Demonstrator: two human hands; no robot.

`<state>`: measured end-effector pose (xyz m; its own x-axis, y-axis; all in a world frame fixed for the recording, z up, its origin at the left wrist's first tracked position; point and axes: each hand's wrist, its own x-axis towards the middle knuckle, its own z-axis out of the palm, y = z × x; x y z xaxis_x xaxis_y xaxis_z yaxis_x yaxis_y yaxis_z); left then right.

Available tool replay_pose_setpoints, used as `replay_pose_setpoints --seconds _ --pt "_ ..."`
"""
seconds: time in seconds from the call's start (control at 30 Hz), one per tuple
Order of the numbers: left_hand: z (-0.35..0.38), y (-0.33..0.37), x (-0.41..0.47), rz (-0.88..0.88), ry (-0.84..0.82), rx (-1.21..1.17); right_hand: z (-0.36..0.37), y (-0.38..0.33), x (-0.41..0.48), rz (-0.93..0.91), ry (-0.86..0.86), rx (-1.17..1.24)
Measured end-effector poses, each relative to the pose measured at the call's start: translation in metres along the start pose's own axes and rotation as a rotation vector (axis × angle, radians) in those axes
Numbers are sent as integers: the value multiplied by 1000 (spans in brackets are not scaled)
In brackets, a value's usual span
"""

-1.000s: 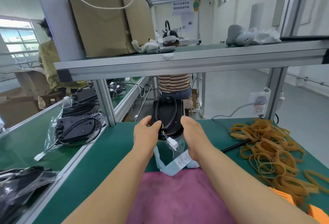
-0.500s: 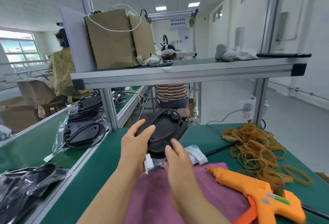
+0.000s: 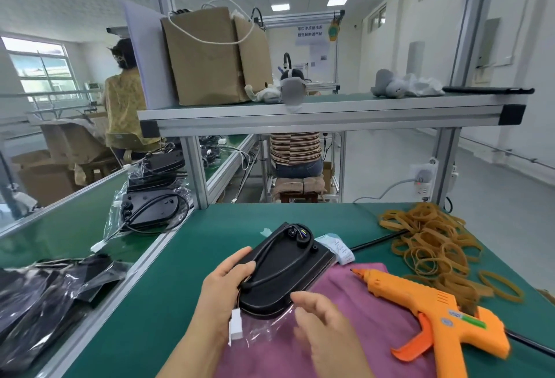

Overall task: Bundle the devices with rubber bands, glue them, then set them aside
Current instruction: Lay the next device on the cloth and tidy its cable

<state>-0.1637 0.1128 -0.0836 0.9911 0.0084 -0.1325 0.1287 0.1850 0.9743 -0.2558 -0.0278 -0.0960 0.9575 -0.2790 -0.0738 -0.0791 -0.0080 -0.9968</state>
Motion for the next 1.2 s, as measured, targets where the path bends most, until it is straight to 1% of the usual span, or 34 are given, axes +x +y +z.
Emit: replay_pose_setpoints --seconds 0.17,0.33,0.43,0.57,0.63,0.73,0.83,0.9,1.0,1.1,1.13,1.2 --pt "-8 -10 0 -50 -42 36 -23 14 17 66 65 -3" --pt "-4 -22 -4 -67 -67 16 -33 30 36 109 251 -1" --pt "-4 -23 -5 -79 -101 23 -36 30 41 100 349 58" --pt "-14 -15 0 -96 -219 138 -45 23 47 57 359 113" --pt "-18 -10 6 -112 -310 211 -49 16 49 21 341 76" --pt "-21 -4 14 -129 -469 286 -50 7 51 -51 240 -70" --pt "-20 0 22 -117 -637 390 -45 1 53 -95 98 -283" --pt "-19 1 27 -134 -721 414 -42 -4 54 -123 16 -424" --pt "-14 1 36 -205 -869 412 -40 -13 54 -92 -194 -564" --pt "-6 2 45 -250 -975 444 -40 -15 56 12 -478 -545" --pt "-4 2 48 -243 -991 440 -39 -14 56 39 -548 -485" --pt "3 0 53 -221 -980 389 -40 -9 58 64 -617 -287"
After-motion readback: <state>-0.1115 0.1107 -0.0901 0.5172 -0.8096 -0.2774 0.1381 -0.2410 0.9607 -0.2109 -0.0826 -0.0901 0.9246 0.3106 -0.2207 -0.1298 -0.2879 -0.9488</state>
